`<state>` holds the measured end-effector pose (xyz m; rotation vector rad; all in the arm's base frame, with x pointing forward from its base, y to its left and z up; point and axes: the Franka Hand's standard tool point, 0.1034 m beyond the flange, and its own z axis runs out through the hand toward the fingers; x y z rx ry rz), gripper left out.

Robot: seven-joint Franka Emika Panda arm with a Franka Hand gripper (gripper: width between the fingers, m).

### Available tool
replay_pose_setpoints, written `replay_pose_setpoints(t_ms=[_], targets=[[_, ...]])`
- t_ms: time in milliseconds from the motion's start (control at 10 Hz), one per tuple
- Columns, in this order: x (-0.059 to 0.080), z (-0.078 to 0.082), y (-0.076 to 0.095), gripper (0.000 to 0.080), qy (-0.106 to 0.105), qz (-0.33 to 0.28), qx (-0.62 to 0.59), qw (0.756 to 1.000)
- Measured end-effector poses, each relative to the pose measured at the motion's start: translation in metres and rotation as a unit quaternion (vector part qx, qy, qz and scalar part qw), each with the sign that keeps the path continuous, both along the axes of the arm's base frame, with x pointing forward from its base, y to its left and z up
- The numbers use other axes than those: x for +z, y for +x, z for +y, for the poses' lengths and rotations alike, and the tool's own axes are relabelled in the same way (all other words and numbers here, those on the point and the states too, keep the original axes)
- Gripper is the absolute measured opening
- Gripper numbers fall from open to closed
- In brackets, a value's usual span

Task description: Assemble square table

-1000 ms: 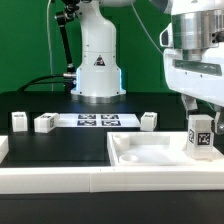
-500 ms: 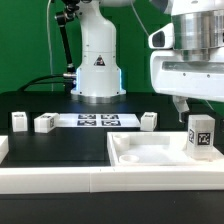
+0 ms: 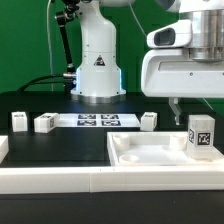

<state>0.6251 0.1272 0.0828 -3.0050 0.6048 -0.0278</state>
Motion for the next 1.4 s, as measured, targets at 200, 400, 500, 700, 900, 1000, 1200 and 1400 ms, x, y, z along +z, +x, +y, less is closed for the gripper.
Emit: replay_pose_setpoints(t_ms=[200, 400, 500, 700, 900, 1000, 1200, 1400], targets=[[-0.0005, 0.0003, -0.0007, 0.0648, -0.002, -0.003, 0.046, 0.999], [-0.0005, -0.0016, -0.0004, 0.0648, -0.005, -0.008, 0.126, 0.992], [-0.0005, -0.003, -0.0001, 0.0648, -0.006, -0.011, 0.165, 0.986], [-0.0006, -0.0063, 0.0006, 0.0648, -0.007, -0.015, 0.212, 0.977], [-0.0008, -0.0074, 0.0007, 0.052, -0.006, -0.014, 0.21, 0.977], [-0.0008, -0.0075, 0.0007, 0.052, -0.007, -0.014, 0.21, 0.978], [-0.0009, -0.0084, 0.0008, 0.0331, -0.007, -0.014, 0.21, 0.978], [-0.001, -0.0086, 0.0008, 0.029, -0.007, -0.013, 0.198, 0.98]])
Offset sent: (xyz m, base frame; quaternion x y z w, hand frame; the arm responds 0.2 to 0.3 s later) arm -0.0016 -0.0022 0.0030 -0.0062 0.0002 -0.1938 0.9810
